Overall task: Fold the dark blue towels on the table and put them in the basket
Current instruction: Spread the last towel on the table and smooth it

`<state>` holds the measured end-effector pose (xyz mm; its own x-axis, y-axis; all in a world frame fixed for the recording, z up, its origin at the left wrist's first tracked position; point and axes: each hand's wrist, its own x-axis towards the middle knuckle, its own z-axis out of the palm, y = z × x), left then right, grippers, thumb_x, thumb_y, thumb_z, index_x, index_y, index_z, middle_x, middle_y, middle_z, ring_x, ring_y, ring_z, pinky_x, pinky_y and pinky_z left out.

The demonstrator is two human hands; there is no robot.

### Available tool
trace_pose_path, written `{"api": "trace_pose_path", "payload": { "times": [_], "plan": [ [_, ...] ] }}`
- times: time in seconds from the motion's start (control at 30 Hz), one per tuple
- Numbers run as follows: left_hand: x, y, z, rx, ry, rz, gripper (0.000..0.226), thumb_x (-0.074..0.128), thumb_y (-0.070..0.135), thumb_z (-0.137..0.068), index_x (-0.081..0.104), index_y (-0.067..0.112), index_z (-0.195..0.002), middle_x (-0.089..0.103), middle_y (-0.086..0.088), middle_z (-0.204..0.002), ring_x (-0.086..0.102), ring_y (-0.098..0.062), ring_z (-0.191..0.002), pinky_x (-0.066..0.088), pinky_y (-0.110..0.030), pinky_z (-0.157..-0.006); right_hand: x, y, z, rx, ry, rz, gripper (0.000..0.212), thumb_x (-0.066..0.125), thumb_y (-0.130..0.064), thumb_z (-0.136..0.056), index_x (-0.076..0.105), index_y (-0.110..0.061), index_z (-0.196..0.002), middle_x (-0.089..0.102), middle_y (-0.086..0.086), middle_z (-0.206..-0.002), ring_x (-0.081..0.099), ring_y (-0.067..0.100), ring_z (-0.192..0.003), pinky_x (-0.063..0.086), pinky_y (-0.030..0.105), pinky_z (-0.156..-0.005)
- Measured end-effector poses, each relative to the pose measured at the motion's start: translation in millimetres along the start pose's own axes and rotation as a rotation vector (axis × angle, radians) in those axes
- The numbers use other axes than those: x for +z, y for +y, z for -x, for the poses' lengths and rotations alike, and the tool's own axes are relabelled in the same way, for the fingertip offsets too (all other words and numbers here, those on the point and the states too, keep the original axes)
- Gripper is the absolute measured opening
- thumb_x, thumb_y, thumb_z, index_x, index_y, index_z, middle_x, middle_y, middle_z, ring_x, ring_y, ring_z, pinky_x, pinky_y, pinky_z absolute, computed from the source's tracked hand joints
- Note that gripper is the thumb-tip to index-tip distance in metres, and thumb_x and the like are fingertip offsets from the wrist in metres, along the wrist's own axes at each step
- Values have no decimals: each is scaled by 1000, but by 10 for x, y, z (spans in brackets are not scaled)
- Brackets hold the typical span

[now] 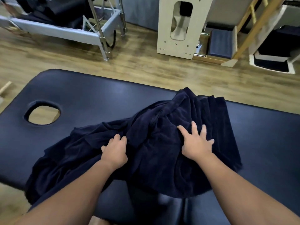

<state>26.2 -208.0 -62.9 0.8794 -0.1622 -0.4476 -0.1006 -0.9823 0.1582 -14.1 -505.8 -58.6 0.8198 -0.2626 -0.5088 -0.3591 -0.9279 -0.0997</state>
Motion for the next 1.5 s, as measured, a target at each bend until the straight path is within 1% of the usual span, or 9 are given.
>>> {"api": "trace_pose_path", "payload": {
  "times": [0.23, 0.4, 0.5, 0.6, 0.83, 1.03, 1.23, 1.37, 1.5],
  "plan": [
    [49, 1127, -273, 221, 1, -84, 46, 58, 5, -80, 47, 22, -120, 32, 4, -106, 44, -24, -111, 38, -50, -89, -189, 1291, 58, 260, -16, -64, 82, 57, -28, -90, 5, -64, -141, -9, -9, -166, -8, 40, -152, 18, 78, -107],
    [120, 1602, -306, 357, -22, -151, 63, 60, 8, -83, 37, 23, -140, 43, -2, -120, 48, -26, -115, 40, -48, -95, -585, 1548, -98, 384, 95, 114, 66, 62, -26, -83, 31, -37, -141, 37, 9, -146, 32, 44, -136, 19, 73, -109],
    [130, 1460, -258, 429, 8, -163, 76, 57, 9, -85, 24, 21, -152, 48, -2, -128, 51, -25, -119, 44, -45, -96, -774, 1398, -301, 175, 286, 87, 88, 63, -13, -84, 16, -43, -151, 6, 11, -162, 19, 43, -145, 27, 64, -112],
    [17, 1342, -120, 510, -68, -43, 82, 55, 11, -86, 14, 19, -157, 52, -3, -134, 55, -28, -116, 49, -43, -94, -794, 1202, -469, 26, 190, 125, 78, 48, -5, -93, 21, -50, -151, -18, 4, -165, -10, 41, -151, 27, 59, -115],
    [-129, 1202, 213, 558, -175, -275, 34, 59, 26, -79, 38, 21, -105, 61, -3, -99, 62, -32, -86, 50, -42, -72, -568, 1461, -76, -112, 169, 365, 31, 56, -24, -87, 59, -21, -118, 59, -1, -131, 31, 21, -146, 15, 52, -122],
    [-93, 959, 474, 500, -148, -354, 29, 57, 19, -78, 36, 22, -98, 45, 4, -81, 60, -31, -83, 44, -39, -67, -136, 1571, 714, 32, 217, 495, 31, 54, -24, -84, 53, -22, -114, 69, -3, -102, 56, 23, -106, 37, 45, -101],
    [159, 726, 965, 410, -87, -345, 32, 60, 18, -79, 43, 21, -107, 52, 3, -96, 58, -26, -94, 46, -41, -73, 335, 1503, 1471, 196, 146, 437, 32, 48, -16, -88, 56, -25, -118, 70, -3, -107, 60, 25, -105, 38, 41, -80],
    [440, 544, 1352, 352, 47, -425, 40, 62, 16, -80, 46, 20, -116, 44, -5, -118, 46, -27, -111, 36, -42, -74, 754, 1485, 1990, 205, 82, 304, 64, 46, -10, -90, 34, -26, -150, 69, 3, -113, 68, 30, -101, 48, 37, -72],
    [708, 268, 1790, 425, 275, -450, 50, 73, 10, -58, 51, 17, -102, 47, -11, -100, 47, -32, -89, 36, -41, -67, 1177, 1433, 2578, 201, 2, 283, 76, 41, -9, -92, 16, -30, -160, 66, 4, -123, 66, 30, -109, 52, 38, -80]
  ]
}}
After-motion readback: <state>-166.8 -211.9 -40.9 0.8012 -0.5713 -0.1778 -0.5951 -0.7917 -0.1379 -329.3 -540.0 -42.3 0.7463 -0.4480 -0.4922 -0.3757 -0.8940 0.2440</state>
